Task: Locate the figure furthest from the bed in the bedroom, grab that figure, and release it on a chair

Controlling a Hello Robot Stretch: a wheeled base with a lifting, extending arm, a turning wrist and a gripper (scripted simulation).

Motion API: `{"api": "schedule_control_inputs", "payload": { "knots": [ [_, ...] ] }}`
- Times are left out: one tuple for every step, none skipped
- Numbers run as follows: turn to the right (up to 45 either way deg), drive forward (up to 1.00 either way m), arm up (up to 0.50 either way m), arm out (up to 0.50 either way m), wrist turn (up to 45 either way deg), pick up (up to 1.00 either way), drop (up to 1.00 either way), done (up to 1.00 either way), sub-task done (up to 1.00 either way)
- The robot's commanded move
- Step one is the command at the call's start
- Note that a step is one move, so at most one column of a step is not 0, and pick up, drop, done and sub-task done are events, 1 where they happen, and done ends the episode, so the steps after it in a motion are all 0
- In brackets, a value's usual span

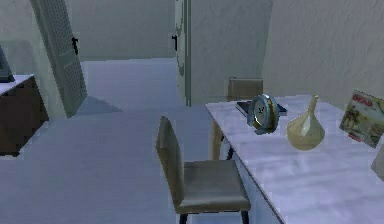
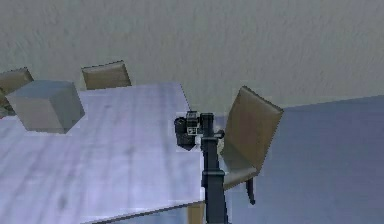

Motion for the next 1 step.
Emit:
{"api": "schedule_control_inputs", "payload": {
  "knots": [
    [0.0, 0.00, 0.00, 0.00, 0.0, 0.00, 0.00, 1.00, 0.00]
  ]
}}
